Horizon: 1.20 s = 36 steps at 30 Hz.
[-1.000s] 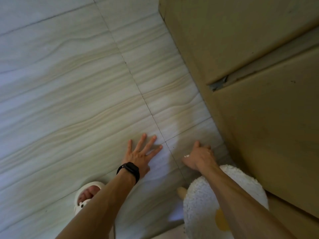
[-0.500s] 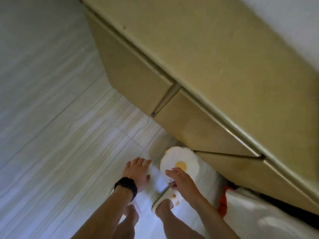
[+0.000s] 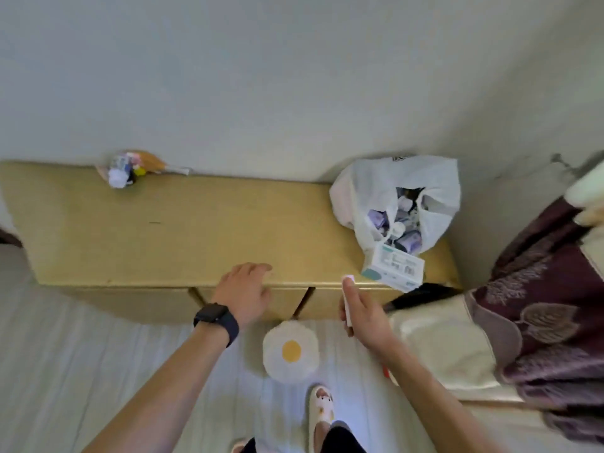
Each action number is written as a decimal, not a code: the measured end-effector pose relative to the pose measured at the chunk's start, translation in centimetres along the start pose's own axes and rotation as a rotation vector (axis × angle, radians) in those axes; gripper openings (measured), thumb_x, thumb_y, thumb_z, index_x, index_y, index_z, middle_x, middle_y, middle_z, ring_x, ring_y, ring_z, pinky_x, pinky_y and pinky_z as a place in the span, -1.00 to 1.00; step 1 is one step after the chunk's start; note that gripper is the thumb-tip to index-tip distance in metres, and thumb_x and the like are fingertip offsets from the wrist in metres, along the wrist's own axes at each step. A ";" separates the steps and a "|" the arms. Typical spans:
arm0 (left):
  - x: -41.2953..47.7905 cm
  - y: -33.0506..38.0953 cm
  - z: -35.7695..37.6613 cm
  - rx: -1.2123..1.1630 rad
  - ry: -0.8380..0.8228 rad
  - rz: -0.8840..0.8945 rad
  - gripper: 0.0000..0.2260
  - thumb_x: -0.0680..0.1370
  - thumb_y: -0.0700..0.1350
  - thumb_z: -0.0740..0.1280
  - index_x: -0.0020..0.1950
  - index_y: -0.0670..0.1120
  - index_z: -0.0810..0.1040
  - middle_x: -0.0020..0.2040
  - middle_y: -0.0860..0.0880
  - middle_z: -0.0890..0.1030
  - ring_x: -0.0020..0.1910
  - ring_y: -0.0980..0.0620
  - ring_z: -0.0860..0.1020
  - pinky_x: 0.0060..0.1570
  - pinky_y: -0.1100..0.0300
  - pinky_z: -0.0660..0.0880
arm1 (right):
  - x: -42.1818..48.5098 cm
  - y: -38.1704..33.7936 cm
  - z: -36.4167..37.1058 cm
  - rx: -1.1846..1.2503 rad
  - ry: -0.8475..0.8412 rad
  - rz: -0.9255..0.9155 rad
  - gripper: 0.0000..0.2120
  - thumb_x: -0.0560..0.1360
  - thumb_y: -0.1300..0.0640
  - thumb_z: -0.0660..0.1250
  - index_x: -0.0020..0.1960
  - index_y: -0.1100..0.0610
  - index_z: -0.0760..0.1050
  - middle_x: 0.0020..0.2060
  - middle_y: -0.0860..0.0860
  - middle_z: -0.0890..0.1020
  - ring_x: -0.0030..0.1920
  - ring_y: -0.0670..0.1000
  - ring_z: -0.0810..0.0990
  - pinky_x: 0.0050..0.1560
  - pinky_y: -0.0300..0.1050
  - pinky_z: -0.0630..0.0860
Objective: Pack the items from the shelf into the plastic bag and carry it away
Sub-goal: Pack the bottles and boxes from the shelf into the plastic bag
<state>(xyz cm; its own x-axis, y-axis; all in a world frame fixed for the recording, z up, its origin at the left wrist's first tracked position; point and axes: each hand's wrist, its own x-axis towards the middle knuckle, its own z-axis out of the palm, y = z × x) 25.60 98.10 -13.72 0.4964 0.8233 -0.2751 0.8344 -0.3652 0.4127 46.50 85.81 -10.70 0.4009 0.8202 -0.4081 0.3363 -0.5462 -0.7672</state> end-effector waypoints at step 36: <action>26.3 26.3 5.2 -0.466 -0.312 -0.395 -0.55 0.49 0.24 0.37 0.21 -0.04 0.44 0.12 0.06 0.54 0.06 0.03 0.54 0.06 0.10 0.49 | 25.3 17.2 -17.1 -0.902 -0.324 -0.260 -0.04 0.32 -0.27 0.38 0.50 -0.04 -0.10 0.39 0.04 0.32 0.39 0.13 0.28 0.37 0.12 0.25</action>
<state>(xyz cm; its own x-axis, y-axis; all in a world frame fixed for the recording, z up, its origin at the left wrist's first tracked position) 61.82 107.94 -14.61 0.2798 0.6670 -0.6905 0.8120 0.2193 0.5409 76.99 94.25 -25.74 0.0159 0.8665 -0.4990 0.9571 -0.1576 -0.2432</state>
